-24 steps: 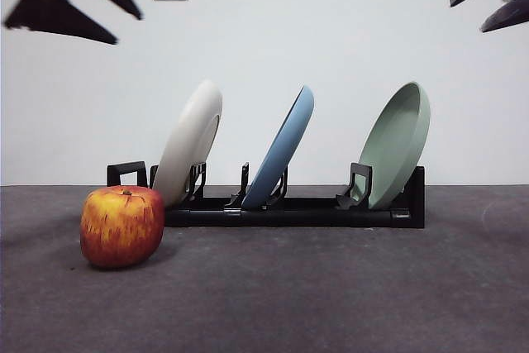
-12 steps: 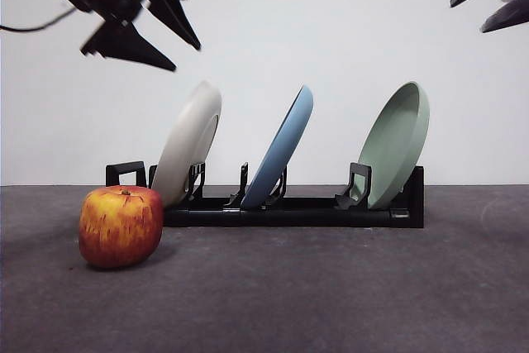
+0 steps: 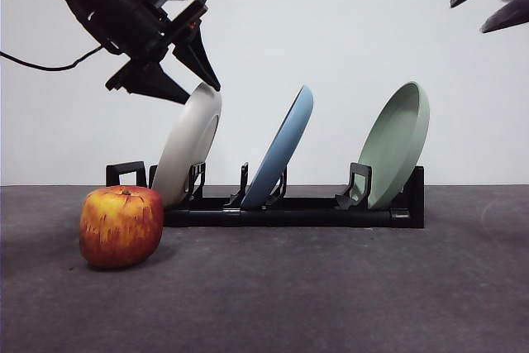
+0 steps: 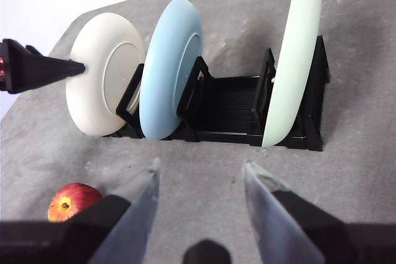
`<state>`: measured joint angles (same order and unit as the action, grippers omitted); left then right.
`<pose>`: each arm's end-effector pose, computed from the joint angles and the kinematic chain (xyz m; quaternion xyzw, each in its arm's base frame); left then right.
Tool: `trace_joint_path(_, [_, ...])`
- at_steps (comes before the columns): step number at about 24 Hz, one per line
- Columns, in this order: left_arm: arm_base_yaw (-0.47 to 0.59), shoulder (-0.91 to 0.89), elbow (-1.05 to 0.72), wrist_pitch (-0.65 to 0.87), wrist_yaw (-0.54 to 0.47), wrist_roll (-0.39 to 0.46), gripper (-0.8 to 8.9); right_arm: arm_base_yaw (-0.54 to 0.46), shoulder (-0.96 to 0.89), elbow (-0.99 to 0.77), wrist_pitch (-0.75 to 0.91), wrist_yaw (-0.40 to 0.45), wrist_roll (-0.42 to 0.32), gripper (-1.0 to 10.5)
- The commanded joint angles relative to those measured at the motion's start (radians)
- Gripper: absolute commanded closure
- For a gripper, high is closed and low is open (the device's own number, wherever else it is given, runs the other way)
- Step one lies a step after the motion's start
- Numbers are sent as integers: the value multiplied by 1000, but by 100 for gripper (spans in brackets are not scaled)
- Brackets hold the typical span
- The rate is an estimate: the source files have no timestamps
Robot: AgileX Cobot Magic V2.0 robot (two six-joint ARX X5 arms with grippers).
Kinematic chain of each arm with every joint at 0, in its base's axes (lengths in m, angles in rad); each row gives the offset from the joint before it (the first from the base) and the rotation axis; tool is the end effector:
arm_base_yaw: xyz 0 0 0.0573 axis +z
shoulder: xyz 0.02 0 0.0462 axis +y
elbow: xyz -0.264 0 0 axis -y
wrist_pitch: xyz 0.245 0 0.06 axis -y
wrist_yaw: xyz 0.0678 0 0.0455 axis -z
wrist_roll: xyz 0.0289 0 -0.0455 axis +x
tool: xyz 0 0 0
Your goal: Take the yellow plate from the plate rack,put the plate on the table,take the apple from the table,put the apple in the plate
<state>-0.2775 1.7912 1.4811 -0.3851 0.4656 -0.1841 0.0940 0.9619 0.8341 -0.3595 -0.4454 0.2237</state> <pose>0.3823 -0.1224 0.2835 -0.1124 0.3691 -0.3087 0.8694 0.2005 0.0314 0.3044 0.1463 0.2649 0.2304 0.9248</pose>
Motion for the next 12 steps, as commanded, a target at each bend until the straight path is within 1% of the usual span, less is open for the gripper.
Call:
trace_joint_path(1, [-4,1,1,34,6,12,795,2,4,3,3,-1,-8,721])
trace_joint_path(2, [-4,1,2,41,8,12,835,2,5,3,2,-1,-8,721])
trace_joint_path(3, [-5,1,4,42,8,12,821,2,5,3,-2,-1,-8,721])
trace_joint_path(8, [-16,-9,32,29,14,12,822,2,7,3,-24,3,-8,721])
trace_joint_path(12, [-34,-28,80,-24,12,32,822,2,7,3,-25,2,-8,721])
